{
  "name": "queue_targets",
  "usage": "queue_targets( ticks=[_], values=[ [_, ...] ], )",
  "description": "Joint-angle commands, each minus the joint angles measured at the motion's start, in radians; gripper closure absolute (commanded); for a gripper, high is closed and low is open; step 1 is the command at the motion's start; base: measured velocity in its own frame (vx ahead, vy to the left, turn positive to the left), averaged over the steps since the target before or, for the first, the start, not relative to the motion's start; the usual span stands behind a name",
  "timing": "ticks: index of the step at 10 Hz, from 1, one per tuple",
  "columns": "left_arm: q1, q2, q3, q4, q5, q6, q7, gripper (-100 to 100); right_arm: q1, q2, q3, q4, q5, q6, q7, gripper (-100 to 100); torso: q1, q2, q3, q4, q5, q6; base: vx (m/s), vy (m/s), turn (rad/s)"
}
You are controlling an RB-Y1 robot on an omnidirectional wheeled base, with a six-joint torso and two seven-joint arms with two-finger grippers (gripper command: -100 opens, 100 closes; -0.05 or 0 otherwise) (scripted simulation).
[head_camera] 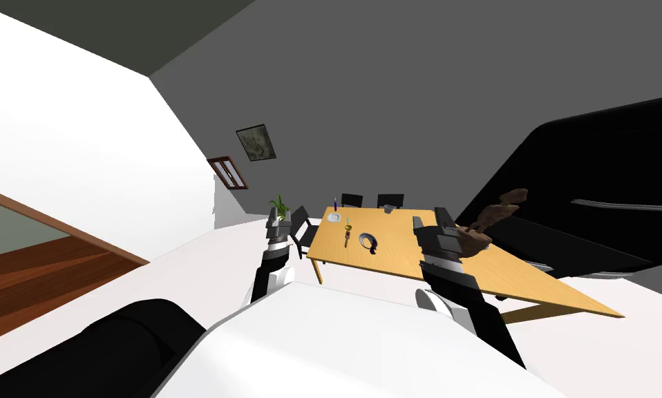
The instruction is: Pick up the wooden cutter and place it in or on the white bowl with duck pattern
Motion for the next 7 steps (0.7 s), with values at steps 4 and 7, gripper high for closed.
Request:
queue_targets(
  ticks=[4,7],
  values=[
    [0.000,0.000,0.000,0.000,0.000,0.000,0.000,0,0.028,-0.127,-0.012,0.045,0.048,-0.018,0.064,-100,-0.001,0.003,0.002,0.001,0.000,0.000,-0.044,-0.005,0.098],
    [0.000,0.000,0.000,0.000,0.000,0.000,0.000,0,0.050,-0.215,-0.021,0.081,0.086,-0.033,0.116,-100,-0.001,0.005,0.003,0.001,0.000,0.000,-0.066,-0.003,0.105]
  ],
)
